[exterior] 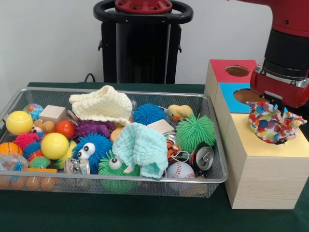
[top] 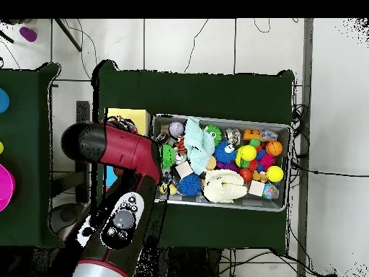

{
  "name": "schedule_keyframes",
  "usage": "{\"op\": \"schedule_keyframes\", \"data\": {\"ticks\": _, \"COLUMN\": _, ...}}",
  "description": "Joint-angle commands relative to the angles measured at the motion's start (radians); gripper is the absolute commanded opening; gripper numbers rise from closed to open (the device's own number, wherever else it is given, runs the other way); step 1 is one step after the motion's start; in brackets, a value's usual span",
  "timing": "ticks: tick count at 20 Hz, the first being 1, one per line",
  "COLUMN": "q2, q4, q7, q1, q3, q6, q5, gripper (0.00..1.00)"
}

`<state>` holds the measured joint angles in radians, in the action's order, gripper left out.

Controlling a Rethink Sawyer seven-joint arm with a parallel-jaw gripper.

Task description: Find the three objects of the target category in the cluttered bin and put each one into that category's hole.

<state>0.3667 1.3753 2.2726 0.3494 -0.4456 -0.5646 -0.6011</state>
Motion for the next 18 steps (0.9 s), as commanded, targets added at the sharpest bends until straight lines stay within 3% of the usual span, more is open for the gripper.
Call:
{"op": "schedule_keyframes", "data": {"ticks": 1, "q2": -0.080, "q4": 0.058, "q7": 0.247, "q1": 0.012, "q3": 0.083, "q6": 0.135, "q5": -0.017, "gripper": 0.00}}
{"op": "schedule_keyframes", "data": {"ticks": 7, "q2": -0.186, "q4": 0.050, "q7": 0.257, "q1": 0.049, "q3": 0.058, "q6": 0.360, "q5": -0.002, "gripper": 0.00}}
{"op": "schedule_keyframes", "data": {"ticks": 10, "q2": -0.215, "q4": 0.057, "q7": 0.225, "q1": 0.038, "q3": 0.093, "q6": 0.482, "q5": 0.015, "gripper": 0.00}}
{"op": "schedule_keyframes", "data": {"ticks": 18, "q2": -0.270, "q4": 0.058, "q7": 0.167, "q1": 0.001, "q3": 0.154, "q6": 0.660, "q5": 0.092, "gripper": 0.00}}
